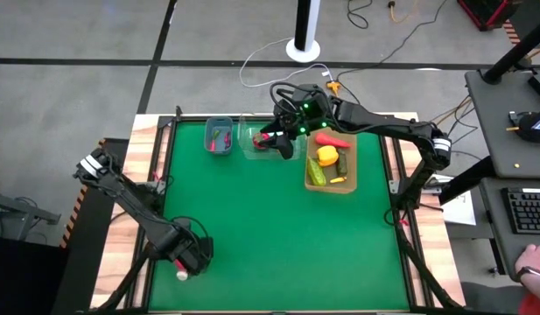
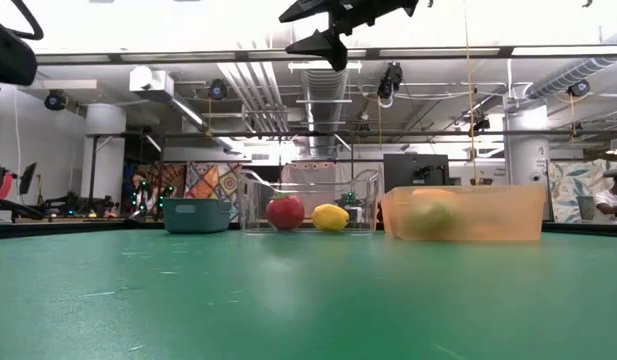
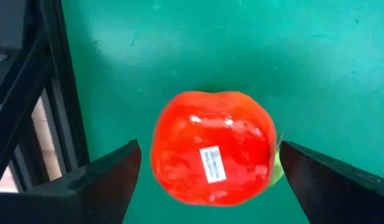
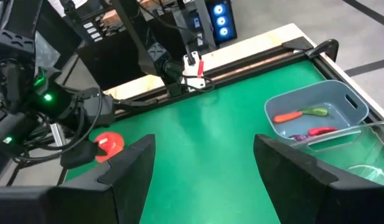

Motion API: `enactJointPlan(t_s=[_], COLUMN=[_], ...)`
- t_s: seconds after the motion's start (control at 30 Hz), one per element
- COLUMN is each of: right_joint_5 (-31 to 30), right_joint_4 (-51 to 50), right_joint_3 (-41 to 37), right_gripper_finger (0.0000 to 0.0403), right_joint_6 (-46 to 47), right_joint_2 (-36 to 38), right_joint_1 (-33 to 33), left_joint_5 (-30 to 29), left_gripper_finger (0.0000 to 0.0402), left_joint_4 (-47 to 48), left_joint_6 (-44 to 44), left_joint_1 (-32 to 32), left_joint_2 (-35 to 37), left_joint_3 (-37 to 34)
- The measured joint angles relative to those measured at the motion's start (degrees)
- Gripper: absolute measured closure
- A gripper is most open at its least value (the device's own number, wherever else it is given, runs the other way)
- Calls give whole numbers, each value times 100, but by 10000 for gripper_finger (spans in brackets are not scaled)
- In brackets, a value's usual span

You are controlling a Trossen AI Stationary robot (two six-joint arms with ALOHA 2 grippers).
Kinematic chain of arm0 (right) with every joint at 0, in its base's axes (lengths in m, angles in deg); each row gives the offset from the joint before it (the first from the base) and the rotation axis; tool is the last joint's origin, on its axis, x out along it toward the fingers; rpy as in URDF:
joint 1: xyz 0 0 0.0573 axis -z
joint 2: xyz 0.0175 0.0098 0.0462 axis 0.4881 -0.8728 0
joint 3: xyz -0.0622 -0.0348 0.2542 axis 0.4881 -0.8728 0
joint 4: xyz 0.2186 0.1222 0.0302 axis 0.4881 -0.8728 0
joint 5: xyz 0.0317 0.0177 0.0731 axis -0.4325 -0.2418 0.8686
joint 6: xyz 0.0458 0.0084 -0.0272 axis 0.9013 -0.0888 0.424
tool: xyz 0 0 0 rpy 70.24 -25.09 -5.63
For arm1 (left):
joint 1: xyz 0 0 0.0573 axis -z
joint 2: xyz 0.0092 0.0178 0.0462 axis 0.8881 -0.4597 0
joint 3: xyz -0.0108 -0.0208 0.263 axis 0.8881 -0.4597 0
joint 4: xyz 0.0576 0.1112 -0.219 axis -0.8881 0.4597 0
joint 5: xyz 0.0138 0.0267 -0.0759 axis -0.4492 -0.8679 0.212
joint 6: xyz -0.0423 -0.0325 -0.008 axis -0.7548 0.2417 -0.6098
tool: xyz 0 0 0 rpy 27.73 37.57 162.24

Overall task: Sort produce into baskets
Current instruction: Put the orange tomato into the transparent bin

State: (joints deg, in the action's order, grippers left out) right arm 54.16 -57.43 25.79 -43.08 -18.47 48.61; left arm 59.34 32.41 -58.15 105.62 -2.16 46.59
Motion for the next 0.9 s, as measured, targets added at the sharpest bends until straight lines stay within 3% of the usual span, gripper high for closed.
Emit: enactJointPlan(t_s=[0.37,0.63,0.9], right_joint_5=[-3,-7,-15], right_joint_4=[11,10,9], right_joint_3=[0,0,0], right_gripper_finger=[140,140,140], right_joint_6=[20,129,152], right_joint_2=[0,-2,-7], right_joint_1=[0,2,2], left_joint_5=[4,65,28], left_gripper_finger=[40,40,56], left_joint_4=[-331,-1373,-1330], left_joint_6=[0,0,113], left_joint_1=[-19,-24,-18], left_joint_2=[0,28,17], left_joint_3=[-247,-806,-857])
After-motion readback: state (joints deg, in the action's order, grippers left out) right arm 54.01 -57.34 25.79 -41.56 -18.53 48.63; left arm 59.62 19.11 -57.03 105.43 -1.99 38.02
